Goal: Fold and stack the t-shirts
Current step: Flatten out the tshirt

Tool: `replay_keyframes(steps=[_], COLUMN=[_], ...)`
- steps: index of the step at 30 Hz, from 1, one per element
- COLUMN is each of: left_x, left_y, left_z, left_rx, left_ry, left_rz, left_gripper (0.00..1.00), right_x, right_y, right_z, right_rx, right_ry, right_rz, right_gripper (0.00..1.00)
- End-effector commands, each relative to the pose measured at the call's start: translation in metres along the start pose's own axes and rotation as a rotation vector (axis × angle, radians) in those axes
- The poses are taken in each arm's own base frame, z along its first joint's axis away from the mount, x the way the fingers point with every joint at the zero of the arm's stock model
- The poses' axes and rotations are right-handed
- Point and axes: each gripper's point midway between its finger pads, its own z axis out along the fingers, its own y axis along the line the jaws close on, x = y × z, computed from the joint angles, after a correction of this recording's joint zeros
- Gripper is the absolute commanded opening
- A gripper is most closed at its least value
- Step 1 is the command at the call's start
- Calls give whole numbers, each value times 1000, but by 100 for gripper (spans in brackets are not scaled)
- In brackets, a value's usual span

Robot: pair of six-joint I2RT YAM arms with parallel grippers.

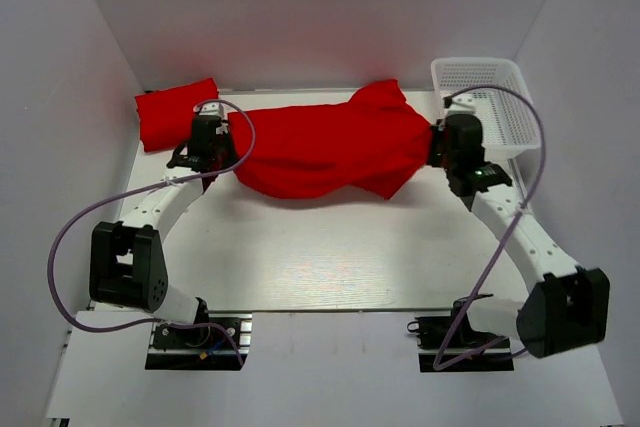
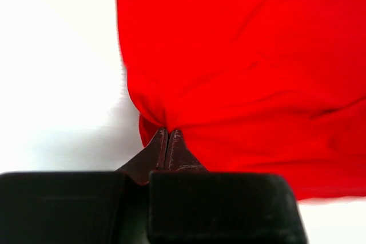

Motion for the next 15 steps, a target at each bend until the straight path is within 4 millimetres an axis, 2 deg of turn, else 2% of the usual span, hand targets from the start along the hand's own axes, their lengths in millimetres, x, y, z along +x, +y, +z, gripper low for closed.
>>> replay_keyframes(steps=[1, 5, 6, 8, 9, 10, 11, 12, 13, 14, 15], left_x=[-29, -43, -48, -49, -55, -62, -62, -61, -75, -78, -71], left_y=[14, 19, 16, 11, 4, -2, -2, -10, -18, -22, -24], left_z=[-17, -22, -23, -22, -22, -19, -11, -6, -4, 2, 19], left_rx=[-76, -108, -93, -72, -39, -17, -5, 36, 65, 80, 88], left_ry=[-56, -78, -86, -80, -94, -109, -95, -76, -100, -96, -58], left_rz=[13, 25, 24, 37, 36, 44, 41, 55, 66, 67, 82], left_gripper=[0, 0, 0, 0, 0, 0, 0, 0, 0, 0, 0], right_x=[-55, -78, -86, -93, -93, -95, -99, -93, -96, -95, -103], right_y=[-58, -98, -98, -87, -83, -71, -69, -68, -59, -56, -52], right_z=[-38, -53, -54, -48, -41, -36, -29, -15, -9, 10, 15], right_rx=[216, 342, 332, 241, 215, 138, 121, 112, 60, 39, 14], right_ry=[-201, -257, -271, -274, -267, -263, -254, -224, -223, -195, -215], right_rz=[87, 101, 105, 88, 82, 68, 64, 64, 63, 61, 59], right_gripper=[0, 0, 0, 0, 0, 0, 0, 0, 0, 0, 0])
